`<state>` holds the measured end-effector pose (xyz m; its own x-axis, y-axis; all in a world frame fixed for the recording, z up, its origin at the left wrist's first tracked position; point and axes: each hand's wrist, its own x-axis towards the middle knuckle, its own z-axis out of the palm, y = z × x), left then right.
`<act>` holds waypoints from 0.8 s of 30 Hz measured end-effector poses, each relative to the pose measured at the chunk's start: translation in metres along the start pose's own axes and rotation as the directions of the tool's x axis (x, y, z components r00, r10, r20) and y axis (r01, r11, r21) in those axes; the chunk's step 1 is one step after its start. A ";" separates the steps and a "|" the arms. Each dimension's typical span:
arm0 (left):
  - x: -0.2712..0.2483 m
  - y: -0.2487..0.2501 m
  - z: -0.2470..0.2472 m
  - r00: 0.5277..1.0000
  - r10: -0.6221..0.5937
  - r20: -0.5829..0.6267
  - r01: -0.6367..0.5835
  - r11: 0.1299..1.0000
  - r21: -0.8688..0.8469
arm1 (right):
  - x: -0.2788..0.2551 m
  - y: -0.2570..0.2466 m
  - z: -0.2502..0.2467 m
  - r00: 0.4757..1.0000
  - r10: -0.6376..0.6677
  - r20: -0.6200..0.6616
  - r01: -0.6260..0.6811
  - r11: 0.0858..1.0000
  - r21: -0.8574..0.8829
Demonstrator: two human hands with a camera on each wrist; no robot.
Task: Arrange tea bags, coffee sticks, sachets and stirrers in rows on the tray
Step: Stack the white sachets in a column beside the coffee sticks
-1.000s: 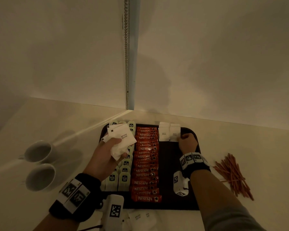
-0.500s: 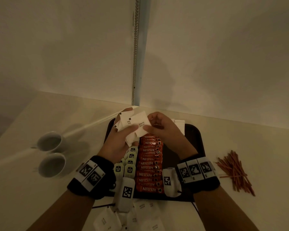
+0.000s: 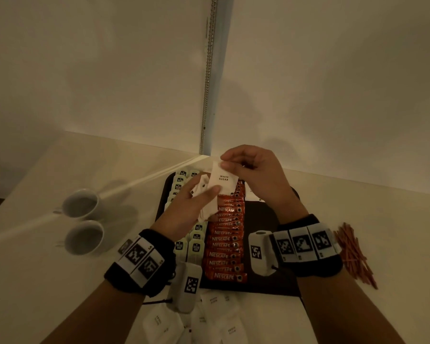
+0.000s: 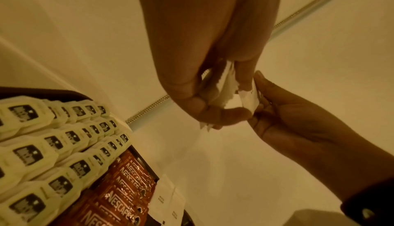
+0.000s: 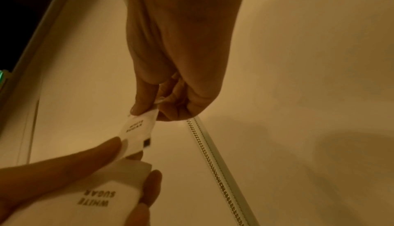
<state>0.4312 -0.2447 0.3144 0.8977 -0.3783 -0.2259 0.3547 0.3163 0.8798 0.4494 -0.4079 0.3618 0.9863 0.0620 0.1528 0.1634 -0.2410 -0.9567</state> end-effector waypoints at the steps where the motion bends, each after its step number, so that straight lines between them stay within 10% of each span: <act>1: 0.000 -0.001 0.000 1.000 0.028 -0.001 -0.028 0.999 0.043 | 0.000 0.000 0.001 1.000 -0.008 0.010 0.008 0.999 -0.040; 5: -0.003 -0.004 0.001 0.995 0.099 0.011 -0.100 0.985 0.144 | -0.002 0.001 0.004 0.999 0.023 0.045 -0.016 0.991 -0.133; 16: 0.001 -0.016 -0.006 0.990 -0.139 -0.014 0.132 0.961 -0.241 | -0.029 0.052 -0.004 0.961 0.275 -0.037 -0.270 0.958 0.100; 24: 0.004 -0.008 -0.013 0.980 -0.197 -0.027 0.167 0.891 -0.423 | -0.024 0.170 -0.061 0.738 0.476 -0.478 -0.540 0.841 0.003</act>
<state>0.4352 -0.2375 0.3011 0.8170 -0.4093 -0.4062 0.5766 0.5864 0.5689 0.4551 -0.5100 0.2104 0.8166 -0.5320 -0.2239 -0.3955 -0.2332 -0.8884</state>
